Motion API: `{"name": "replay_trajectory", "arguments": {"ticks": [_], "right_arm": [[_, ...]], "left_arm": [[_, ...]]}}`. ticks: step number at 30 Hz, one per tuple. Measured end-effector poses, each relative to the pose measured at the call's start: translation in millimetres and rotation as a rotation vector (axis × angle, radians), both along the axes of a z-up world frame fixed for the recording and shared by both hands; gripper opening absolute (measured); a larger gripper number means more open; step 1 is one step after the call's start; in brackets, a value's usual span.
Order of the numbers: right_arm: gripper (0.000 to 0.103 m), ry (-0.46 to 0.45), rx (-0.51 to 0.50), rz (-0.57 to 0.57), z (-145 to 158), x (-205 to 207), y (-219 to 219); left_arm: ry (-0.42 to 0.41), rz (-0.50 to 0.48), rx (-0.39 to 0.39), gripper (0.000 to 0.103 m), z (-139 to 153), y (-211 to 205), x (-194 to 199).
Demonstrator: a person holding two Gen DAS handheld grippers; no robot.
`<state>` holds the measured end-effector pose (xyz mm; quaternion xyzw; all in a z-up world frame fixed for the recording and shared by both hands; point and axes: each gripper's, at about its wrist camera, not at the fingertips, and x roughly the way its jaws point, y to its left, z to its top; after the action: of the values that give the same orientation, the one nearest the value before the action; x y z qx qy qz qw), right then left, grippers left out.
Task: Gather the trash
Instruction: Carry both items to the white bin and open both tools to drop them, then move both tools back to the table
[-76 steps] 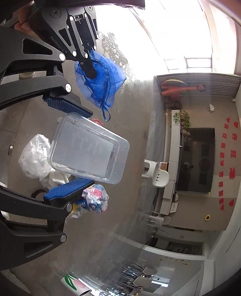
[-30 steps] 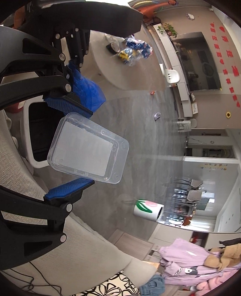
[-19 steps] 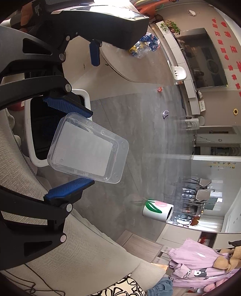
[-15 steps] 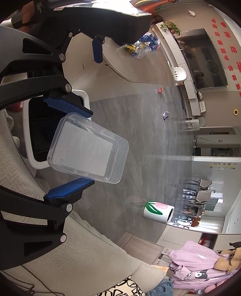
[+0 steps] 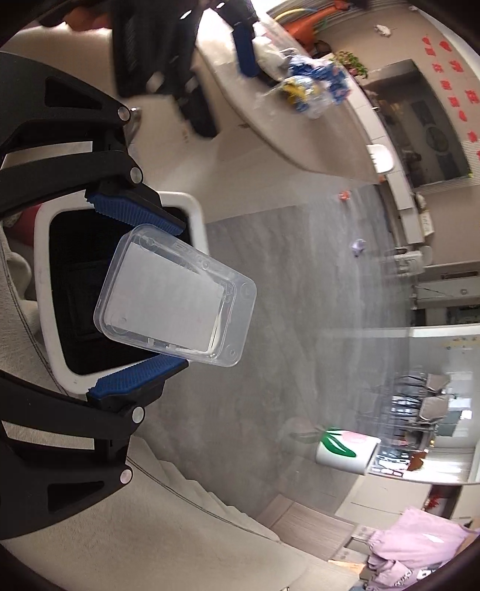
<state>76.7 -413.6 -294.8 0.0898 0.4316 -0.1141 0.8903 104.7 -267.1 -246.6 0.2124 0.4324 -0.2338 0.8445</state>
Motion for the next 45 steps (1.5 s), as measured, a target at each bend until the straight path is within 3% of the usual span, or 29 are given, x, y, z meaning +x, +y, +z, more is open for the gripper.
{"name": "replay_trajectory", "arguments": {"ticks": [2,3,4,10,17,22,27,38,45], "right_arm": [[0.073,0.038,0.0,0.022,-6.0,4.4,0.8],[0.082,0.056,0.001,0.03,-8.9,6.5,0.8],[0.1,0.071,-0.007,0.03,-10.7,8.0,0.8],[0.099,0.067,-0.055,0.01,2.1,7.9,-2.2],[0.099,-0.096,-0.146,0.042,69.6,3.6,16.1],[0.099,-0.178,-0.198,0.103,99.3,11.3,42.1],[0.099,-0.234,-0.193,0.166,119.2,27.1,73.1],[0.099,-0.325,-0.207,0.352,142.5,69.4,168.2],[0.099,-0.345,-0.182,0.425,142.7,106.8,218.6]], "left_arm": [[-0.003,-0.006,-0.005,0.098,0.3,1.2,-0.4],[-0.007,-0.009,-0.005,0.098,0.8,0.8,-1.0],[-0.01,-0.011,-0.006,0.098,0.0,3.2,-1.7],[-0.003,-0.014,-0.045,0.098,10.4,5.9,-0.5],[-0.045,0.032,-0.132,0.098,46.5,29.2,3.9],[-0.063,0.097,-0.184,0.098,72.3,60.1,11.8],[-0.115,0.188,-0.21,0.098,92.1,106.9,14.5],[-0.17,0.418,-0.218,0.098,104.8,220.8,34.5],[-0.209,0.487,-0.208,0.098,104.3,274.5,51.7]]}}
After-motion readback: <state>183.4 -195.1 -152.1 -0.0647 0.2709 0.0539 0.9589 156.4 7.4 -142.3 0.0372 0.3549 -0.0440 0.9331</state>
